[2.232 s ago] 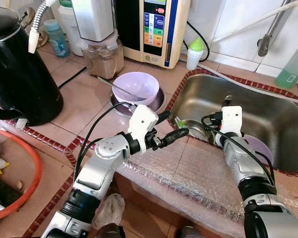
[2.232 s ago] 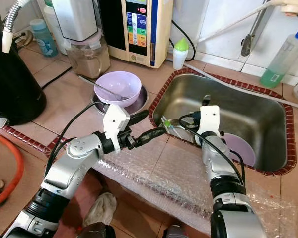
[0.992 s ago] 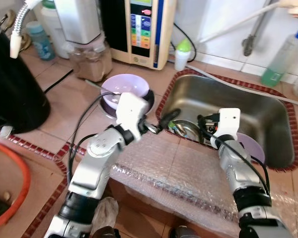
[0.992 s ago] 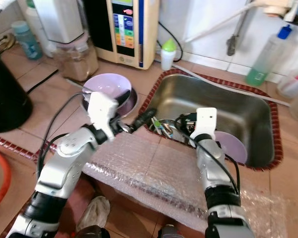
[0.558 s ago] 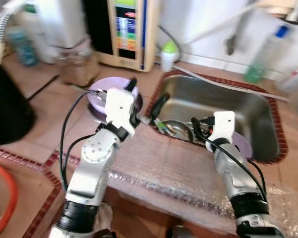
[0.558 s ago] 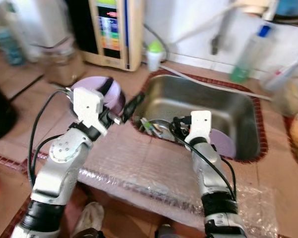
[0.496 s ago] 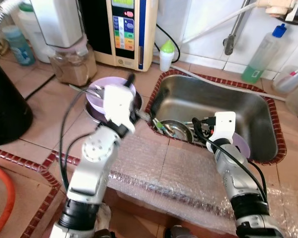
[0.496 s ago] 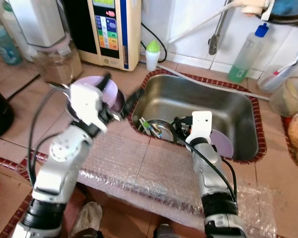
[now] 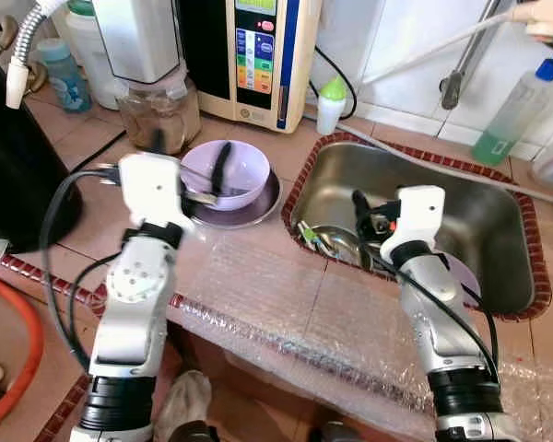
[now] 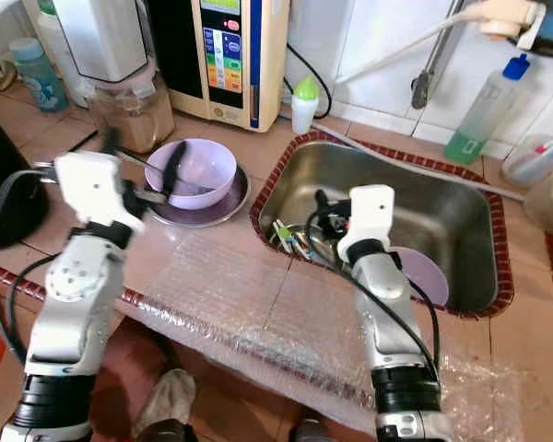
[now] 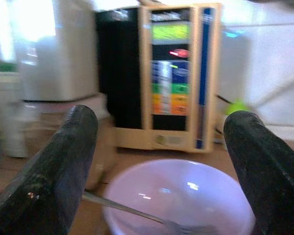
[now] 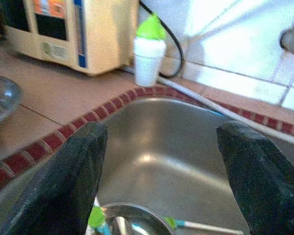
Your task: Kitchen organization
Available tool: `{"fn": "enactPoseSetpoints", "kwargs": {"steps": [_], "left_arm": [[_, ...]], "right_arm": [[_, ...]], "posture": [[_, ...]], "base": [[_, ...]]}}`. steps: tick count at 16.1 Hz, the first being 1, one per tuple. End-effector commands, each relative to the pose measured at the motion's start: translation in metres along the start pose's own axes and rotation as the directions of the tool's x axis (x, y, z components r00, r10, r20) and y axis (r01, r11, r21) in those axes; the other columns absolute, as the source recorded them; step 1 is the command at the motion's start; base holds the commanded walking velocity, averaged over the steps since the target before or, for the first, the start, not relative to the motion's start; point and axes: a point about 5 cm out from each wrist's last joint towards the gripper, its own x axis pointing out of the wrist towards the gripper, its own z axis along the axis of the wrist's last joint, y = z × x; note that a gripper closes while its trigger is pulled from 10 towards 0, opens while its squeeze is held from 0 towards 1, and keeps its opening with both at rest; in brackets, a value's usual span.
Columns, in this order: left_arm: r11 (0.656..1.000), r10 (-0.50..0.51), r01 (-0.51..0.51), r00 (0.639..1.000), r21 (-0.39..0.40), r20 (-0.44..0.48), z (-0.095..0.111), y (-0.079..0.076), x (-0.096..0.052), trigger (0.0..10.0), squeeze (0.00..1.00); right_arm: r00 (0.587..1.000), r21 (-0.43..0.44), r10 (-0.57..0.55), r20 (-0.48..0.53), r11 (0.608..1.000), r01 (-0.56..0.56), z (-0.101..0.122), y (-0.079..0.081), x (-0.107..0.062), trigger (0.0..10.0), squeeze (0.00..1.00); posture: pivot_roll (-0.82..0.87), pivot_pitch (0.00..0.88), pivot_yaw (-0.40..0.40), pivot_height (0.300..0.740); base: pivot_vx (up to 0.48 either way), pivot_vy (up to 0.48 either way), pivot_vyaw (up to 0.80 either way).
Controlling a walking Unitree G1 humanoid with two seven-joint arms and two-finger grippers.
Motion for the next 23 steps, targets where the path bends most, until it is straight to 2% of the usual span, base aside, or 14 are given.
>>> {"fn": "enactPoseSetpoints", "kwargs": {"steps": [1,2,4,6,8,9,11,13,14,16,19,20,21,23], "left_arm": [[0.999,0.041,-0.041,0.999,0.005,0.010,0.003,0.004,-0.001,10.0,0.00],[0.999,0.046,-0.046,0.999,0.003,-0.021,-0.002,0.006,-0.006,10.0,0.00],[1.000,0.029,-0.028,0.998,0.004,-0.057,-0.007,0.006,-0.013,10.0,0.00],[0.999,-0.020,0.023,0.994,0.029,-0.105,-0.012,0.006,-0.029,10.0,0.00],[0.998,-0.044,0.049,0.989,0.034,-0.142,-0.015,0.005,-0.043,10.0,0.00],[0.999,-0.038,0.043,0.988,0.033,-0.151,-0.017,0.004,-0.048,10.0,0.00],[0.999,0.027,-0.022,0.984,0.031,-0.178,-0.022,0.005,-0.061,10.0,0.00],[0.995,0.079,-0.067,0.981,0.074,-0.179,-0.024,0.011,-0.067,10.0,0.00],[0.989,0.140,-0.126,0.972,0.083,-0.190,-0.028,0.019,-0.068,10.0,0.00],[0.984,0.168,-0.153,0.965,0.088,-0.200,-0.031,0.023,-0.068,10.0,0.00],[0.988,0.151,-0.139,0.966,0.073,-0.208,-0.035,0.025,-0.057,10.0,0.00],[0.985,0.171,-0.162,0.959,0.059,-0.225,-0.037,0.031,-0.048,10.0,0.00],[0.981,0.189,-0.179,0.961,0.070,-0.200,-0.032,0.038,-0.039,10.0,0.00],[0.978,0.206,-0.199,0.960,0.054,-0.191,-0.030,0.045,-0.028,10.0,0.00]], "right_arm": [[1.000,-0.039,0.014,0.028,0.999,-0.013,0.009,0.001,0.000,10.0,0.00],[0.995,-0.076,0.069,0.071,0.995,-0.064,0.019,0.008,-0.003,10.0,0.00],[0.991,-0.088,0.107,0.077,0.991,-0.101,0.019,0.012,-0.005,10.0,0.00],[0.993,-0.136,0.117,0.032,0.985,-0.111,0.006,0.005,-0.015,10.0,0.00],[0.992,-0.160,0.126,0.030,0.980,-0.120,0.004,0.000,-0.024,10.0,0.00],[0.994,-0.161,0.108,0.026,0.982,-0.102,0.003,-0.002,-0.025,10.0,0.00],[0.999,-0.100,0.003,0.041,0.995,0.001,0.000,-0.008,-0.030,10.0,0.00],[0.996,-0.107,-0.079,0.033,0.991,0.082,-0.005,-0.014,-0.036,10.0,0.00],[0.992,-0.045,-0.126,0.017,0.991,0.127,-0.009,-0.016,-0.036,10.0,0.00],[0.991,-0.029,-0.133,0.017,0.991,0.133,-0.010,-0.016,-0.034,10.0,0.00],[0.999,0.007,-0.036,0.029,0.999,0.036,-0.006,-0.003,-0.023,10.0,0.00],[0.999,0.000,-0.034,0.026,0.999,0.034,-0.006,-0.003,-0.020,10.0,0.00],[0.999,0.009,-0.039,0.016,0.999,0.039,-0.006,-0.003,-0.018,10.0,0.00],[1.000,0.004,-0.009,0.022,1.000,0.008,-0.004,0.002,-0.018,10.0,0.00]], "posture": [[-0.05,0.024,0.025,0.740],[-0.04,0.023,0.029,0.740],[-0.03,0.014,0.037,0.740],[-0.01,0.006,0.041,0.740],[-0.01,0.000,0.035,0.740],[0.00,0.000,0.032,0.740],[0.02,0.000,0.008,0.740],[0.02,0.000,-0.012,0.740],[0.02,0.000,-0.011,0.740],[0.01,0.000,-0.013,0.740],[0.01,0.000,-0.022,0.740],[0.01,0.000,-0.032,0.740],[0.01,0.000,-0.038,0.740],[0.01,0.014,-0.041,0.740]], "base": [[0.000,0.000,0.00],[0.000,0.000,0.00],[0.000,0.000,0.00],[0.000,0.000,0.00],[0.000,0.000,0.00],[0.000,0.000,0.00],[0.000,0.000,0.00],[0.000,0.000,0.00],[0.000,0.000,0.00],[0.000,0.000,0.00],[0.000,0.000,0.00],[0.000,0.000,0.00],[0.000,0.000,0.00],[0.000,0.000,0.00]]}}
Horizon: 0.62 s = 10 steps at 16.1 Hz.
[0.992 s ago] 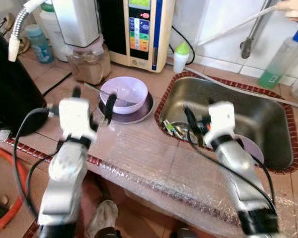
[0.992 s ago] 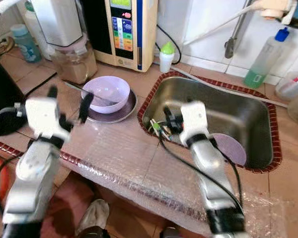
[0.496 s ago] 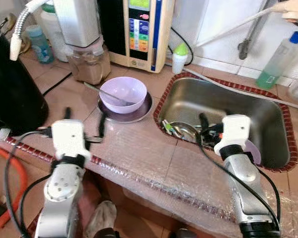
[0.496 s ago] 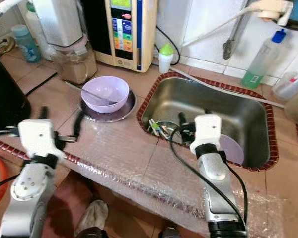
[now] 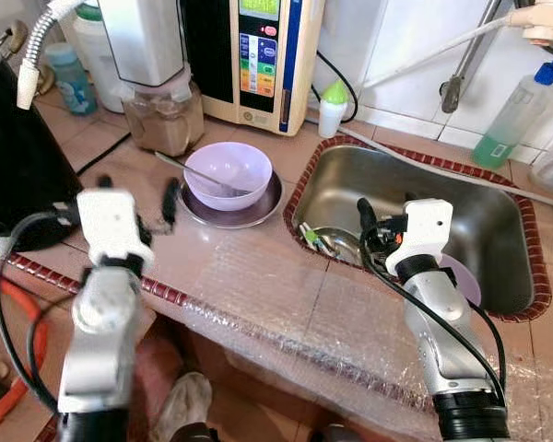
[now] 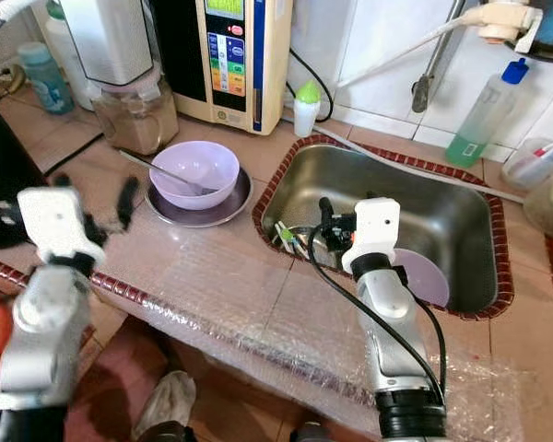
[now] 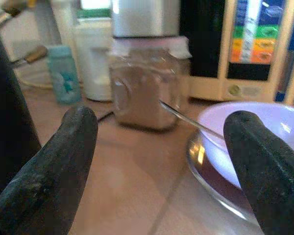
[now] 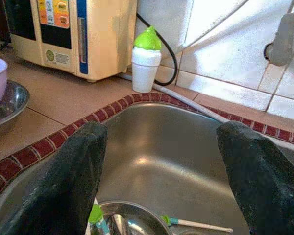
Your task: Kitchen organization
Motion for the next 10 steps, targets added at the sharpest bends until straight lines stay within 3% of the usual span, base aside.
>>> {"fn": "enactPoseSetpoints", "kwargs": {"steps": [1,3,4,6,10], "left_arm": [[1.000,0.009,-0.009,1.000,-0.023,-0.014,-0.001,0.003,0.007,10.0,0.00],[0.994,-0.033,0.030,0.999,-0.106,-0.032,-0.002,-0.001,0.019,10.0,0.00],[0.985,-0.060,0.054,0.998,-0.164,-0.031,-0.001,-0.005,0.029,10.0,0.00],[0.971,-0.093,0.079,0.994,-0.224,-0.051,0.000,-0.011,0.043,10.0,0.00],[0.943,-0.087,0.051,0.992,-0.328,-0.096,-0.005,-0.014,0.066,10.0,0.00]], "right_arm": [[0.999,0.039,0.039,0.018,0.998,-0.040,0.006,0.006,-0.001,10.0,0.00],[0.996,0.071,0.080,0.040,0.994,-0.082,0.012,0.012,-0.003,10.0,0.00],[0.983,0.102,0.171,0.068,0.979,-0.177,0.018,0.022,-0.006,10.0,0.00],[0.950,0.076,0.302,0.084,0.948,-0.308,0.024,0.035,-0.012,10.0,0.00],[0.946,0.062,0.317,0.064,0.945,-0.321,0.024,0.033,-0.018,10.0,0.00]], "posture": [[0.00,0.029,-0.041,0.740],[-0.01,0.040,-0.041,0.740],[-0.03,0.051,-0.037,0.740],[-0.04,0.059,-0.030,0.740],[-0.08,0.054,-0.016,0.740]], "base": [[0.000,0.000,0.00],[0.000,0.000,0.00],[0.000,0.000,0.00],[0.000,0.000,0.00],[0.000,0.000,0.00]]}}
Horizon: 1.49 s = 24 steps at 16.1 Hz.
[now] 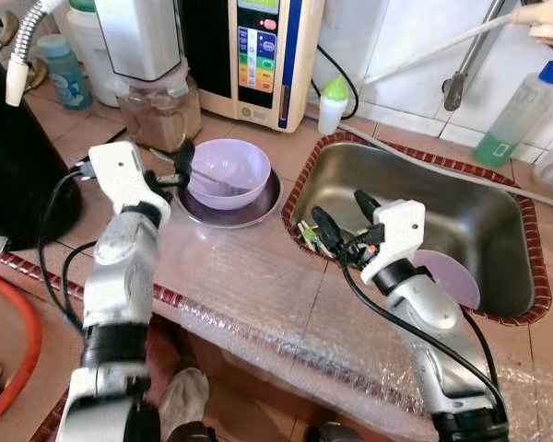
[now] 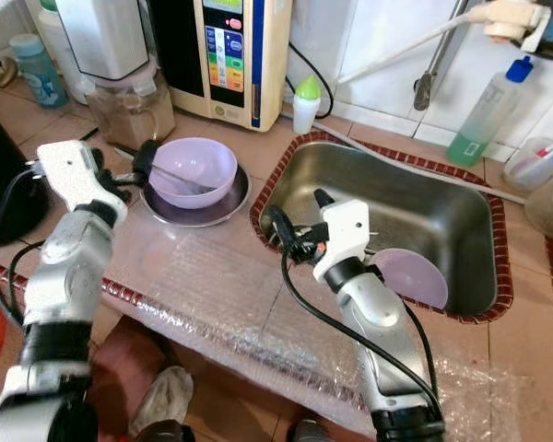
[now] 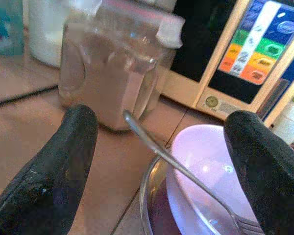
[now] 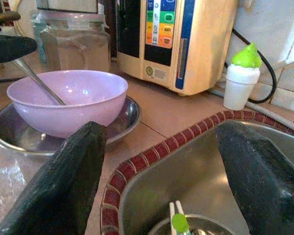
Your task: Kitchen organization
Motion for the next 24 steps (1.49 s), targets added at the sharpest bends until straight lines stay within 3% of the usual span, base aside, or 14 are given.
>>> {"fn": "enactPoseSetpoints", "kwargs": {"steps": [1,2,3,5,16,24], "left_arm": [[1.000,-0.002,0.002,1.000,-0.010,0.001,0.001,0.001,0.002,10.0,0.00],[0.999,-0.009,0.008,1.000,-0.048,-0.012,0.000,0.000,0.007,3.8,0.00],[0.996,-0.026,0.023,0.999,-0.083,-0.037,-0.002,-0.001,0.010,0.0,0.00],[0.983,-0.069,0.059,0.996,-0.173,-0.053,-0.002,-0.007,0.015,0.0,0.00],[0.962,-0.080,0.060,0.994,-0.266,-0.067,-0.001,-0.002,0.024,0.0,0.00],[0.956,-0.093,0.070,0.993,-0.284,-0.069,0.001,-0.003,0.027,0.0,0.00]], "right_arm": [[1.000,-0.007,0.001,0.007,1.000,-0.001,0.004,-0.001,-0.002,10.0,0.00],[1.000,-0.016,0.010,0.003,1.000,-0.010,0.004,0.000,-0.003,10.0,0.00],[1.000,-0.027,0.019,0.000,0.999,-0.019,0.003,0.002,-0.004,10.0,0.00],[1.000,-0.040,0.028,-0.005,0.999,-0.028,0.003,0.003,-0.004,10.0,0.00],[1.000,-0.045,0.016,-0.018,0.999,-0.016,0.002,0.001,-0.004,10.0,0.00],[0.973,0.060,0.231,-0.027,0.972,-0.229,0.001,0.024,-0.008,10.0,0.00]], "posture": [[-0.08,0.054,-0.016,0.740],[-0.09,0.047,-0.009,0.740],[-0.10,0.043,-0.006,0.740],[-0.10,0.036,-0.002,0.740],[-0.11,0.032,0.000,0.740],[-0.11,0.030,-0.001,0.740]], "base": [[0.000,0.000,0.00],[0.000,0.000,0.00],[0.000,0.000,0.00],[0.000,0.000,0.00],[0.000,0.000,0.00],[0.000,0.000,0.00]]}}
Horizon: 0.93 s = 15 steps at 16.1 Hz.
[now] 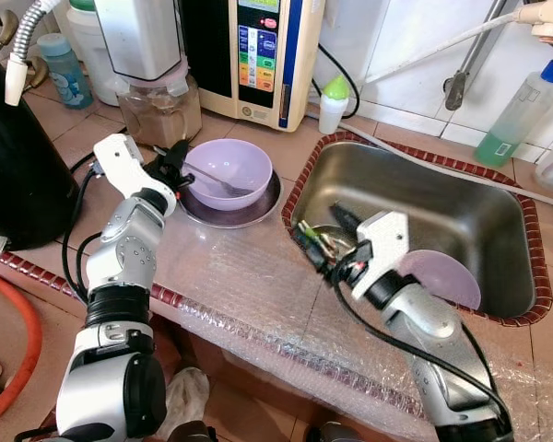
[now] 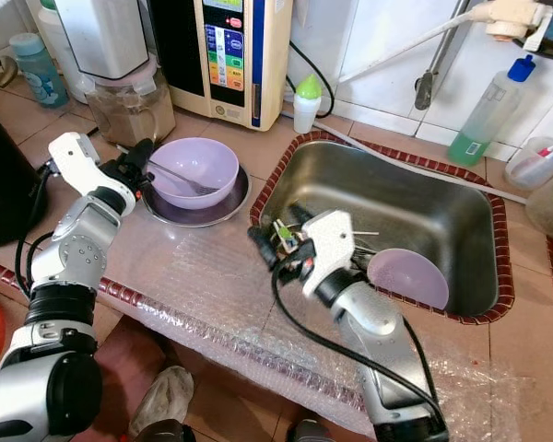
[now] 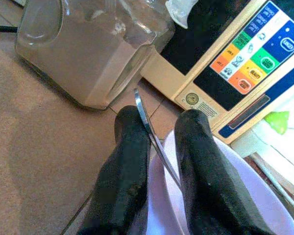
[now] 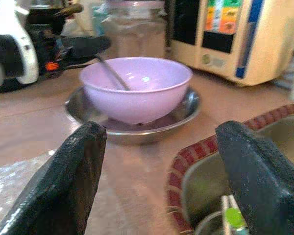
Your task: Kitchen organization
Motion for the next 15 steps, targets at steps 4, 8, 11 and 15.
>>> {"fn": "enactPoseSetpoints", "kwargs": {"steps": [4,8,11,15], "left_arm": [[1.000,-0.016,0.016,1.000,-0.004,-0.002,0.006,-0.005,0.004,0.0,0.00],[0.999,-0.042,0.042,0.999,-0.010,0.005,0.010,-0.013,0.004,0.0,0.00],[0.998,-0.063,0.063,0.997,-0.018,0.036,0.020,-0.019,0.003,0.0,0.00],[0.947,-0.310,0.295,0.942,0.124,0.127,0.054,-0.061,-0.003,0.0,0.00]], "right_arm": [[0.999,0.003,0.038,-0.013,0.999,-0.038,0.001,0.004,-0.002,10.0,0.00],[0.998,-0.019,0.057,-0.037,0.998,-0.057,-0.002,0.000,-0.003,10.0,0.00],[0.998,-0.024,0.060,-0.037,0.998,-0.061,-0.002,-0.002,0.000,10.0,0.00],[0.999,-0.096,0.041,-0.005,0.995,-0.041,0.006,-0.009,0.015,10.0,0.00]], "posture": [[-0.11,0.029,0.002,0.740],[-0.10,0.026,0.003,0.740],[-0.10,0.024,0.003,0.740],[-0.09,0.017,0.020,0.740]], "base": [[0.000,0.000,0.00],[0.000,0.000,0.00],[0.000,0.000,0.00],[0.000,0.000,0.00]]}}
